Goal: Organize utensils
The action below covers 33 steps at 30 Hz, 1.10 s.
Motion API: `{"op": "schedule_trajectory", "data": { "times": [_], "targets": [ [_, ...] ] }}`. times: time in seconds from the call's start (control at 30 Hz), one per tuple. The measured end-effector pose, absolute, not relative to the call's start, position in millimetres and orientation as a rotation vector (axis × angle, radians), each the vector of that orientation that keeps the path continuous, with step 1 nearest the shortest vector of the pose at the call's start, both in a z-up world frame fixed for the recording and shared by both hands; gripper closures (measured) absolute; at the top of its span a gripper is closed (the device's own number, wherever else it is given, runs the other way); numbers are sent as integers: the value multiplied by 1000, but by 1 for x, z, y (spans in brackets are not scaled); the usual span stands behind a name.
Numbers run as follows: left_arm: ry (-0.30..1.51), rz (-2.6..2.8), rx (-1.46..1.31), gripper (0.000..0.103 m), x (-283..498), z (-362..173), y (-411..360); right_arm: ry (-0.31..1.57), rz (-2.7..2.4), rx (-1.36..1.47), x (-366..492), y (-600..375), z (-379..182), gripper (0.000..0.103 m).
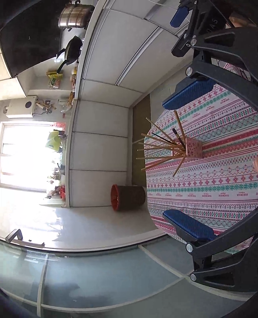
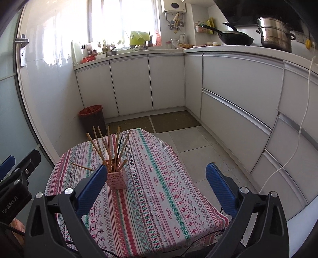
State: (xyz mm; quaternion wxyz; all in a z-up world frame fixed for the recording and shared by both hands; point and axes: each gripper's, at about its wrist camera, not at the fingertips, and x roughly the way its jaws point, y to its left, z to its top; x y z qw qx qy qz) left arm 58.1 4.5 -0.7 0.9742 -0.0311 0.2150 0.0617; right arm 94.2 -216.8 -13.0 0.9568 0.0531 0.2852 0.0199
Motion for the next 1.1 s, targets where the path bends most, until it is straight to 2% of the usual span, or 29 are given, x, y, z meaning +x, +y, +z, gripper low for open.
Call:
{"op": "schedule_trajectory", "data": {
  "times": [1.1],
  "targets": [
    [471,116,-83,7,63,-5,-1,627,62,136,104,-219,-20,7]
  ]
}}
